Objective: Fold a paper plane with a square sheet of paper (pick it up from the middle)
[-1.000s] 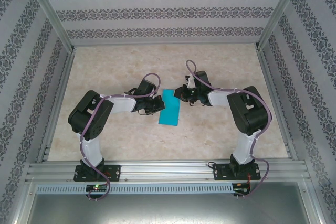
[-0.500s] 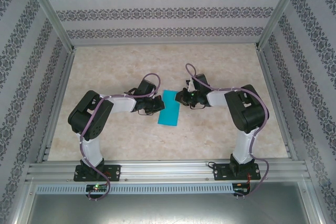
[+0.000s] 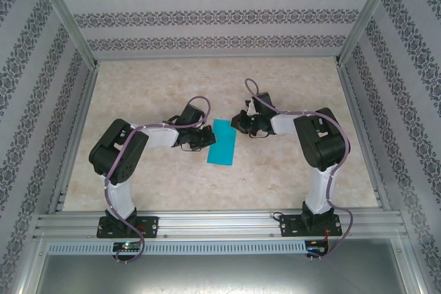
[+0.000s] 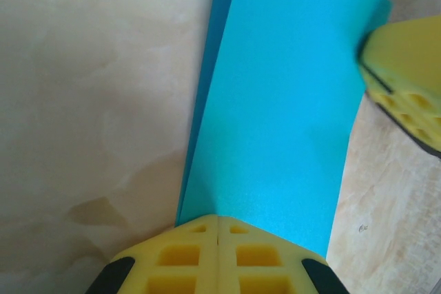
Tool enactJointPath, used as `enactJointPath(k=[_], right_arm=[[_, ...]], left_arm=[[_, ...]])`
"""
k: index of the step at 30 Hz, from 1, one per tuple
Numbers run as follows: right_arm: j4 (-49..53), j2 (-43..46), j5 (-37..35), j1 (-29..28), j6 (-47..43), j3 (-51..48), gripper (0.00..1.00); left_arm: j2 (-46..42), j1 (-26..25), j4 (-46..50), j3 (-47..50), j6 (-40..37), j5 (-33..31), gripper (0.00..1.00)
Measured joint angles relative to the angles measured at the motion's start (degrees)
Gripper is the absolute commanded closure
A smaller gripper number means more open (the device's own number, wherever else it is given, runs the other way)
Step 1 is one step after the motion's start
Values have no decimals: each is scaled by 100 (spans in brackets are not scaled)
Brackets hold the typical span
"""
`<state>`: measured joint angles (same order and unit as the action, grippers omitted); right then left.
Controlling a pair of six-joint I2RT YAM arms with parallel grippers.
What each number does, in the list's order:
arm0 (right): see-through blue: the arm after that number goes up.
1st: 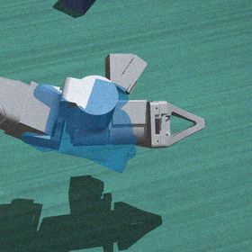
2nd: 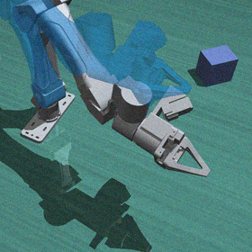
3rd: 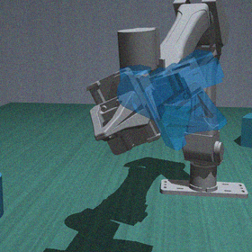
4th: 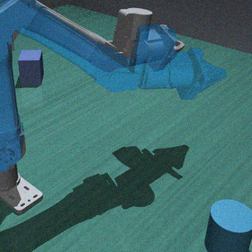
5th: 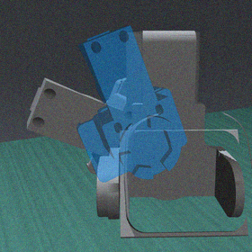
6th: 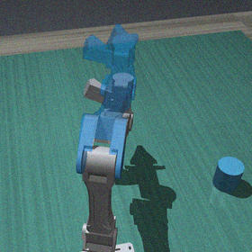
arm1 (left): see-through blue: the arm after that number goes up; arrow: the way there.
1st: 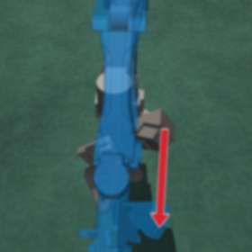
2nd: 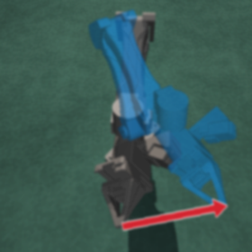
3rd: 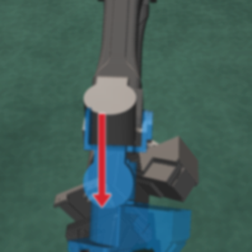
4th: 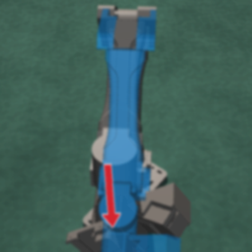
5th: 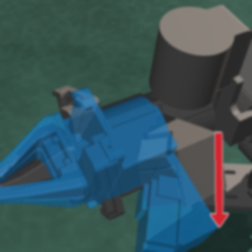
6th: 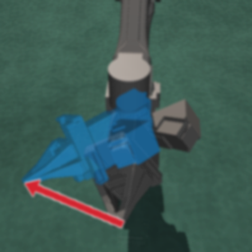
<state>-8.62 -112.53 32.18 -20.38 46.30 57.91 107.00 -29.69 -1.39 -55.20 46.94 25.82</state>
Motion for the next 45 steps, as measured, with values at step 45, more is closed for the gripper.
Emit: enactJointPath(k=[45], right_arm=[[584, 181, 79, 177, 507, 549, 90]], left_arm=[[-4, 0, 142, -57, -46, -17, 100]])
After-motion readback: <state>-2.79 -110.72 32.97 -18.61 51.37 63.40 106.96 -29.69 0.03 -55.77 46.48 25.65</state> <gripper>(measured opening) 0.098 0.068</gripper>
